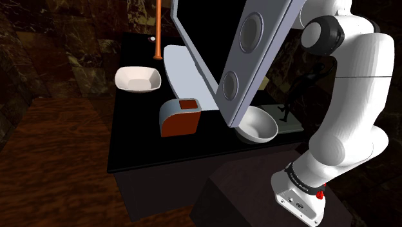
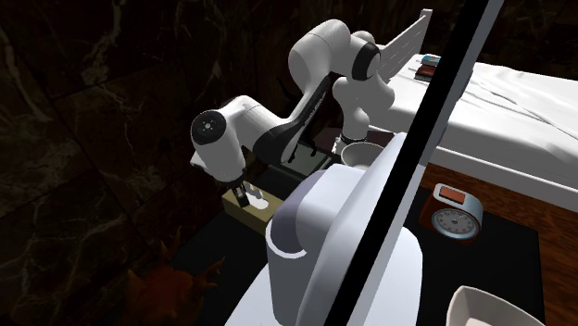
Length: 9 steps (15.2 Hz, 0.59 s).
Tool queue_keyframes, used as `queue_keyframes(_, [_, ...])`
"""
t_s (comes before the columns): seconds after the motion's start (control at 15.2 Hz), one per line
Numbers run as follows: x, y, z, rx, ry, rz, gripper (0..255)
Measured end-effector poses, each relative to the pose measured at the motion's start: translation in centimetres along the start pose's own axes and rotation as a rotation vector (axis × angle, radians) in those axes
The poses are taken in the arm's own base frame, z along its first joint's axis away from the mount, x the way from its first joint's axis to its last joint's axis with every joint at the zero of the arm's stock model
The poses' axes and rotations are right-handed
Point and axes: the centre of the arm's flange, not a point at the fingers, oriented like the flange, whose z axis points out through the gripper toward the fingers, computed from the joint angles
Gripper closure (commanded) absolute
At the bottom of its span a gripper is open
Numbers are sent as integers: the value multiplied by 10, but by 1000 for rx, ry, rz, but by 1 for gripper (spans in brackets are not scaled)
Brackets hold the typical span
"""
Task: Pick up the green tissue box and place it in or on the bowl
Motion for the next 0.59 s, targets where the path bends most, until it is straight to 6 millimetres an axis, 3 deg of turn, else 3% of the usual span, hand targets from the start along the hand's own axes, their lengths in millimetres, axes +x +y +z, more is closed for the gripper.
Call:
queue_keyframes(0.07, [0,0,0,0,0,0,255])
queue_keyframes(0.59, [-1,1,-3,1,3,0,255])
